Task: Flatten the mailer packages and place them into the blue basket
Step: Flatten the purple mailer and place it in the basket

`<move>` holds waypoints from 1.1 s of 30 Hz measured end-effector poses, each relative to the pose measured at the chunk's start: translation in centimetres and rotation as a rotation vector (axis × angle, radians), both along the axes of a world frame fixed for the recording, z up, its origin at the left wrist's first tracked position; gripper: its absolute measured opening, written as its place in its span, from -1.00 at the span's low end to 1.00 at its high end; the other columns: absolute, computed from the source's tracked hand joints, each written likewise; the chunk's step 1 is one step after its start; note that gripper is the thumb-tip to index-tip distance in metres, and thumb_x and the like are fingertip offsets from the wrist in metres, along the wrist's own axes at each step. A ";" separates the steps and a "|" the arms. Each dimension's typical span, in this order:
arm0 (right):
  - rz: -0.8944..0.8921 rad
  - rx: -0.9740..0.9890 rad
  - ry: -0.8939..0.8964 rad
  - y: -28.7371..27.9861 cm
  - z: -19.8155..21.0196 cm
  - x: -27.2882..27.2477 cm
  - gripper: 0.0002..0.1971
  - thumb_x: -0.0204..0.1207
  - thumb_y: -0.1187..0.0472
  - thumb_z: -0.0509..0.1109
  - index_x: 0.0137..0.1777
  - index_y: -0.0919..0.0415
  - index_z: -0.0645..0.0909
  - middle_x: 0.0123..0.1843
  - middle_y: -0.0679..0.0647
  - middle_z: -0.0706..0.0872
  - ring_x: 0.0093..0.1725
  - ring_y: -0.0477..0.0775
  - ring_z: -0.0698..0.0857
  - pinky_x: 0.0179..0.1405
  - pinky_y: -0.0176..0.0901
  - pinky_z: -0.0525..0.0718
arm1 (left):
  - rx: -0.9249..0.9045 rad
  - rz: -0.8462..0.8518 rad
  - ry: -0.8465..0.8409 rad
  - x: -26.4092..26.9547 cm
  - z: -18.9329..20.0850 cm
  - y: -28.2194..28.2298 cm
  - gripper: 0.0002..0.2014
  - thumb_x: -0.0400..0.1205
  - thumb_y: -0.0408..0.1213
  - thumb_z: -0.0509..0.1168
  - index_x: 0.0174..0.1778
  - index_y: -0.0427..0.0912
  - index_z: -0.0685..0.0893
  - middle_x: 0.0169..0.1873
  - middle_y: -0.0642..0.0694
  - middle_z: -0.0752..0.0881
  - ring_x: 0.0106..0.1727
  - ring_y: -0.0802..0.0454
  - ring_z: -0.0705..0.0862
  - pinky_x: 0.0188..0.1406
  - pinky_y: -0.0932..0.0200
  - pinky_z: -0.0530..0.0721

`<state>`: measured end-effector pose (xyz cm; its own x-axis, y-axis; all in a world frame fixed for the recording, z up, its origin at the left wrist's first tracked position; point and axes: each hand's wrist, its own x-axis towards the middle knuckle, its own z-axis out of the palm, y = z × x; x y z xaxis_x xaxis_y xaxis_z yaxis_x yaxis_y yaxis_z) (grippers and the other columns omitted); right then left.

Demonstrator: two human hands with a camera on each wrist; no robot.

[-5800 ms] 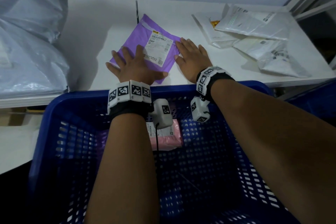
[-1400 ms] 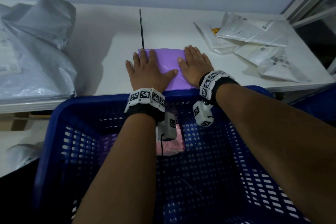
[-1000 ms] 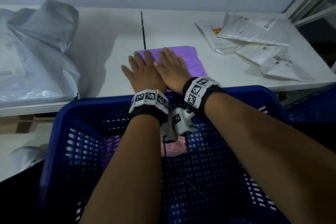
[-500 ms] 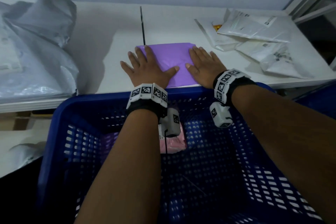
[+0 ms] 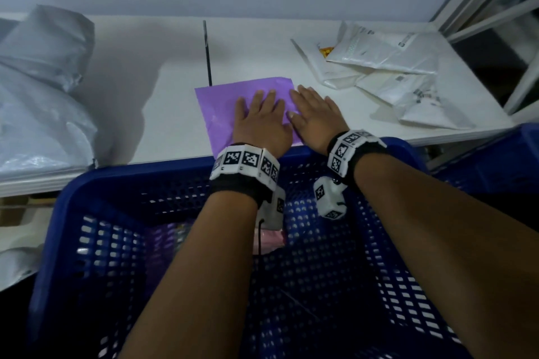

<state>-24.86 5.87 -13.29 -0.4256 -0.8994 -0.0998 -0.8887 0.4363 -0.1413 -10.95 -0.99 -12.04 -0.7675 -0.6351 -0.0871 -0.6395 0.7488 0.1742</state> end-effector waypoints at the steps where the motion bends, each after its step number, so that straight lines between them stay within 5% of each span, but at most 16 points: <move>1: 0.002 0.000 -0.003 0.0 0.0 0.0 -0.40 0.78 -0.14 -0.07 0.78 -0.02 -0.01 0.80 0.00 -0.02 0.77 -0.01 -0.06 0.72 0.09 -0.13 | 0.001 0.015 0.003 0.3 0.0 -0.5 -0.41 0.78 0.05 -0.07 0.76 0.01 0.08 0.77 -0.02 -0.06 0.77 -0.04 -0.12 0.68 -0.31 -0.18; 7: 0.004 0.025 -0.040 -0.1 -0.1 -0.3 -0.41 0.79 -0.15 -0.11 0.78 -0.08 -0.06 0.81 -0.03 -0.08 0.77 -0.02 -0.12 0.72 0.08 -0.18 | 0.087 0.324 0.084 3.7 -0.5 -5.1 -0.34 0.70 0.23 -0.05 0.73 0.08 0.11 0.75 -0.03 0.06 0.76 -0.08 -0.01 0.61 -0.48 -0.04; 10: -0.002 0.029 -0.042 -0.1 -0.1 -0.2 -0.42 0.79 -0.15 -0.13 0.78 -0.09 -0.08 0.80 -0.04 -0.10 0.77 -0.03 -0.13 0.73 0.07 -0.19 | 0.119 0.396 0.107 5.7 -0.7 -7.0 -0.33 0.68 0.26 -0.14 0.67 0.02 0.24 0.73 -0.08 0.13 0.75 -0.09 0.03 0.60 -0.49 -0.08; 14: -0.001 0.019 -0.028 -0.2 -0.3 -0.3 -0.42 0.79 -0.14 -0.12 0.78 -0.09 -0.07 0.80 -0.04 -0.08 0.77 -0.03 -0.11 0.73 0.07 -0.17 | 0.085 0.496 0.134 5.7 -0.5 -5.6 -0.33 0.74 0.18 -0.09 0.73 -0.08 0.16 0.76 -0.13 0.04 0.76 -0.13 -0.07 0.60 -0.54 -0.20; 18: -0.001 -0.019 0.000 -0.2 -0.4 -0.3 -0.42 0.78 -0.13 -0.08 0.77 -0.07 0.00 0.80 -0.02 0.00 0.76 -0.01 -0.04 0.72 0.09 -0.11 | -0.019 0.079 0.274 3.3 0.2 -1.9 -0.41 0.76 0.04 0.10 0.73 -0.01 0.20 0.76 -0.08 0.06 0.77 -0.03 -0.05 0.61 -0.45 -0.21; 20: -0.009 -0.035 0.009 -0.1 -0.2 -0.1 -0.43 0.79 -0.12 -0.07 0.77 -0.07 0.02 0.80 -0.02 0.03 0.76 -0.02 -0.01 0.72 0.07 -0.10 | -0.014 -0.025 0.190 2.2 -0.4 -0.3 -0.46 0.75 0.10 0.07 0.68 0.06 0.32 0.75 -0.07 0.12 0.76 0.00 0.01 0.63 -0.45 -0.22; 27: -0.009 -0.099 0.006 0.2 -0.2 0.1 -0.38 0.74 -0.21 0.04 0.76 -0.09 0.07 0.79 0.00 0.10 0.76 0.01 0.04 0.72 0.10 -0.04 | 0.027 0.188 0.058 1.5 -0.8 -1.6 -0.45 0.79 0.09 -0.10 0.73 0.07 0.17 0.77 -0.06 -0.09 0.77 -0.06 -0.17 0.57 -0.56 -0.29; 33: -0.022 -0.091 -0.033 0.0 -0.3 -0.1 -0.38 0.74 -0.20 0.06 0.75 -0.13 0.07 0.79 -0.01 0.07 0.76 0.01 0.01 0.72 0.09 -0.06 | 0.051 0.336 0.113 2.4 -0.3 -1.9 -0.39 0.74 0.09 0.04 0.72 0.01 0.19 0.75 -0.20 -0.05 0.76 -0.16 -0.06 0.61 -0.34 0.02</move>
